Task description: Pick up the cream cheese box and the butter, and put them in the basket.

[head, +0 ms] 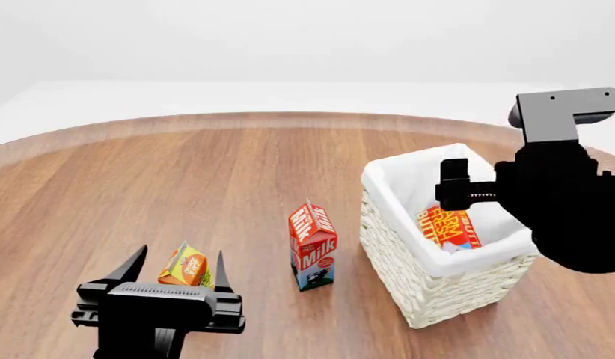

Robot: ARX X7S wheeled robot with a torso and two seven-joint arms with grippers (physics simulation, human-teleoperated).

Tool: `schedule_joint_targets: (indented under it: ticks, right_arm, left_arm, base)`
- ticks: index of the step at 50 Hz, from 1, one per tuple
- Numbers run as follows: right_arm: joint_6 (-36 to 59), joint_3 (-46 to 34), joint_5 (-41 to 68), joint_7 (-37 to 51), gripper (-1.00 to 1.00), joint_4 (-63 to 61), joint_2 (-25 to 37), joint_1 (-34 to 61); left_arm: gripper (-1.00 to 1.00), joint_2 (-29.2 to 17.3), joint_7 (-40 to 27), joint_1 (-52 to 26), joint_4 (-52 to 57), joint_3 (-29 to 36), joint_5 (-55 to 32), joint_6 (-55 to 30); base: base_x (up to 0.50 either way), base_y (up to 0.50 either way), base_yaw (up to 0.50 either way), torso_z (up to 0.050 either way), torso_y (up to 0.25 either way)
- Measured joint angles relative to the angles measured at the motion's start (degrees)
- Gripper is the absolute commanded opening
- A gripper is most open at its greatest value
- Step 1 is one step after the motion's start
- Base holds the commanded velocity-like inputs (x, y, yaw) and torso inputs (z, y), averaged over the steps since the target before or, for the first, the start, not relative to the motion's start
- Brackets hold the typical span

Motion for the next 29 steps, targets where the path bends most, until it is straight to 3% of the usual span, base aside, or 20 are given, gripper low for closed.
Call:
schedule_joint_targets:
  ticks: [29]
  right_arm:
    - [-13.95,5.21,0.16,5.13,1.00,-26.82,10.85,-16.57]
  left_arm:
    - [1.00,-0.09,-0.28,-0.13,-0.12,0.32,-0.05,0.15]
  base:
    - [0.00,0.00,0.00,0.000,0.000]
